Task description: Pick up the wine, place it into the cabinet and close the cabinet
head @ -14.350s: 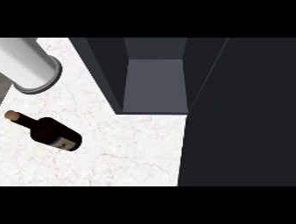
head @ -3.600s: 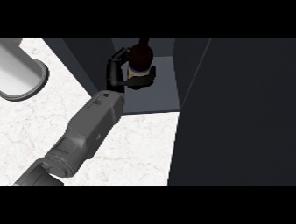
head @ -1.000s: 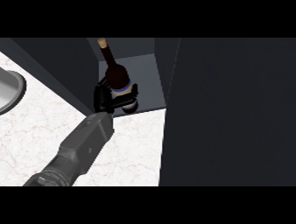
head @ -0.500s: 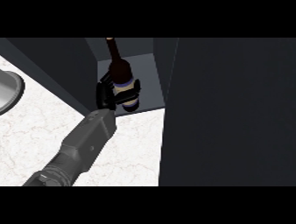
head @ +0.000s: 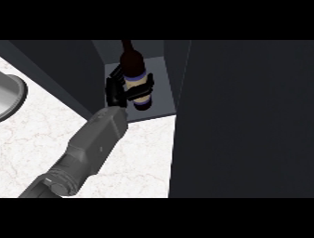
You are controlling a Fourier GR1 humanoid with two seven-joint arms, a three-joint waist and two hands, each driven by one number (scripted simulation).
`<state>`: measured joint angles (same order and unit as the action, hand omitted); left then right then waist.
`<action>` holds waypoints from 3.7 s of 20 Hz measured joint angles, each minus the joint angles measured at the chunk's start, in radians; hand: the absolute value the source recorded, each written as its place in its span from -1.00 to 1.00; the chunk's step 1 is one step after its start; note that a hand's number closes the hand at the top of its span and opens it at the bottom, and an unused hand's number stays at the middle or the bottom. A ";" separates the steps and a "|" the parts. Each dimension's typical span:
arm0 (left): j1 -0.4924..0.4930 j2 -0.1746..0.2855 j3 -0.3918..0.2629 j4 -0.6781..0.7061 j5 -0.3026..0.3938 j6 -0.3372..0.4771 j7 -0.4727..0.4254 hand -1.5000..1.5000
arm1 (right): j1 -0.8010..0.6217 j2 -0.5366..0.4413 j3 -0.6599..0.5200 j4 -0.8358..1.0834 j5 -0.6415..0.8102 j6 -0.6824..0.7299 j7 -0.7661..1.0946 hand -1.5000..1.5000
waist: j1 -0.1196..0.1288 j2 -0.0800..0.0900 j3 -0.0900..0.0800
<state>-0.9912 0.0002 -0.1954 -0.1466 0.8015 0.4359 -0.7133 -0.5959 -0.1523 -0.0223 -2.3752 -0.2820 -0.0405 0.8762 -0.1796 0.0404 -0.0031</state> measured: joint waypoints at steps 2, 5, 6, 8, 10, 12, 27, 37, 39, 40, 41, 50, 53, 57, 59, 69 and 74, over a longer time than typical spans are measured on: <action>-0.022 0.000 -0.002 0.006 0.002 0.016 0.008 1.00 | 0.001 -0.003 -0.008 0.000 0.001 0.001 -0.006 -1.00 | 0.004 0.001 0.000; -0.058 0.000 -0.003 0.013 0.007 0.039 0.025 1.00 | 0.004 -0.004 -0.013 0.004 0.001 0.003 -0.012 -1.00 | 0.006 0.004 0.000; -0.071 0.000 -0.004 0.016 0.009 0.048 0.031 1.00 | 0.005 -0.004 -0.014 0.006 0.000 0.003 -0.012 -1.00 | 0.007 0.005 0.000; -0.088 0.000 -0.006 0.025 0.010 0.054 0.049 1.00 | 0.002 -0.010 -0.027 0.008 -0.009 0.009 -0.012 -1.00 | 0.011 0.006 0.000; -0.105 -0.001 -0.002 0.037 0.015 0.067 0.068 1.00 | 0.012 -0.013 -0.030 0.007 -0.011 0.015 -0.015 -1.00 | 0.011 0.008 0.001; -0.112 -0.001 0.001 0.049 0.017 0.062 0.084 1.00 | 0.014 -0.016 -0.040 0.006 -0.012 0.014 -0.015 -1.00 | 0.019 0.008 0.001; -0.170 0.042 -0.073 0.134 -0.075 0.178 0.112 1.00 | 0.031 -0.022 -0.047 0.006 -0.016 0.035 -0.029 -1.00 | 0.028 0.017 0.002; -0.146 0.083 -0.139 0.139 -0.146 0.305 0.147 1.00 | 0.020 -0.021 -0.052 0.006 -0.023 0.040 -0.030 -1.00 | 0.009 0.025 0.002; -0.140 0.086 -0.148 0.133 -0.156 0.313 0.152 1.00 | 0.018 -0.020 -0.049 0.006 -0.023 0.041 -0.031 -1.00 | 0.006 0.026 0.002; -0.138 0.087 -0.153 0.131 -0.162 0.320 0.154 1.00 | 0.018 -0.021 -0.048 0.006 -0.023 0.043 -0.032 -1.00 | 0.005 0.027 0.002; -0.136 0.088 -0.160 0.129 -0.170 0.322 0.156 -1.00 | 0.015 -0.021 -0.046 0.007 -0.023 0.045 -0.033 -1.00 | 0.004 0.028 0.002; -0.135 0.093 -0.156 0.127 -0.167 0.279 0.192 -1.00 | 0.017 -0.017 -0.039 0.009 -0.023 0.052 -0.043 -1.00 | 0.003 0.031 0.001; -0.136 0.093 -0.154 0.127 -0.166 0.265 0.207 -1.00 | 0.017 -0.015 -0.035 0.008 -0.024 0.052 -0.041 -1.00 | 0.004 0.031 0.000; -0.138 0.091 -0.155 0.126 -0.168 0.247 0.206 -1.00 | 0.017 -0.016 -0.032 0.008 -0.024 0.055 -0.042 -1.00 | 0.006 0.032 -0.002; -0.140 0.089 -0.158 0.125 -0.171 0.242 0.199 -1.00 | 0.017 -0.015 -0.031 0.008 -0.024 0.054 -0.044 -1.00 | 0.009 0.032 -0.004; -0.127 0.069 -0.167 0.055 -0.180 -0.008 0.119 -1.00 | 0.020 -0.012 -0.033 0.006 -0.019 0.030 -0.033 -1.00 | 0.050 0.014 -0.009; -0.122 0.051 -0.122 -0.008 -0.140 -0.181 0.035 -1.00 | 0.029 -0.021 -0.034 -0.001 -0.005 0.015 -0.018 -1.00 | 0.083 -0.002 -0.007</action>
<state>-1.1133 0.0511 -0.3170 -0.1543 0.6615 0.2545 -0.6783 -0.5665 -0.1731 -0.0567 -2.3762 -0.2866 -0.0251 0.8577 -0.0969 0.0379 -0.0097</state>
